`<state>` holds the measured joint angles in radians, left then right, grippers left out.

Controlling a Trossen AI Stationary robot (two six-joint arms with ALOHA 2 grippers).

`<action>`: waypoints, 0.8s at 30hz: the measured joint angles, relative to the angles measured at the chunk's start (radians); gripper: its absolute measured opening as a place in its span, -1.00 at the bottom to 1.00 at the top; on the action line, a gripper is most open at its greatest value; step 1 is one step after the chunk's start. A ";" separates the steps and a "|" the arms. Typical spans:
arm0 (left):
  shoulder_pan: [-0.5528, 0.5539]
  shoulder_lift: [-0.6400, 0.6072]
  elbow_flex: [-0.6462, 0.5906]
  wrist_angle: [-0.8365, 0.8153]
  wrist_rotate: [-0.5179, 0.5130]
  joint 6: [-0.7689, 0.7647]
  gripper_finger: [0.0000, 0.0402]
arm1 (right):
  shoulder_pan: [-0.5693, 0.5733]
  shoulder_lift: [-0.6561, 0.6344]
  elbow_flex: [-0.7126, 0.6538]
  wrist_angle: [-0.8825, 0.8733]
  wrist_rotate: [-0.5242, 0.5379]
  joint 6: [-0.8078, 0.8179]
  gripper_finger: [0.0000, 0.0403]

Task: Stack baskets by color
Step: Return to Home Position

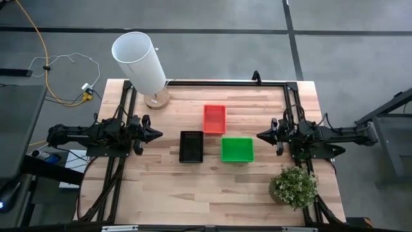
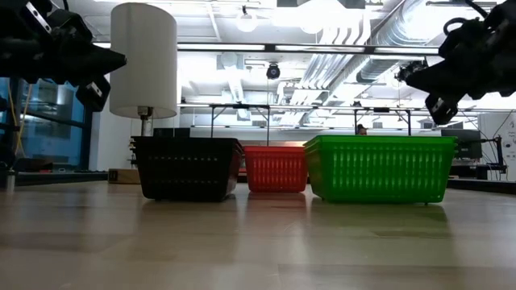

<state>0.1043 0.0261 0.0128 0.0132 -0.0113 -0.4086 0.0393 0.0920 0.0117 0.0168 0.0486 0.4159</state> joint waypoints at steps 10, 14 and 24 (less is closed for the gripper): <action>0.000 0.000 0.000 0.000 0.000 0.000 -1.00 | 0.000 0.000 0.000 -0.001 0.000 -0.016 -1.00; 0.000 0.000 0.000 -0.001 0.000 0.000 -1.00 | 0.000 0.000 0.000 -0.001 0.000 -0.031 -1.00; 0.000 0.000 0.000 -0.001 0.000 0.000 -1.00 | 0.000 0.000 0.000 -0.001 0.000 -0.031 -1.00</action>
<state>0.1043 0.0261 0.0128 0.0124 -0.0113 -0.4084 0.0395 0.0921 0.0120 0.0154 0.0490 0.3847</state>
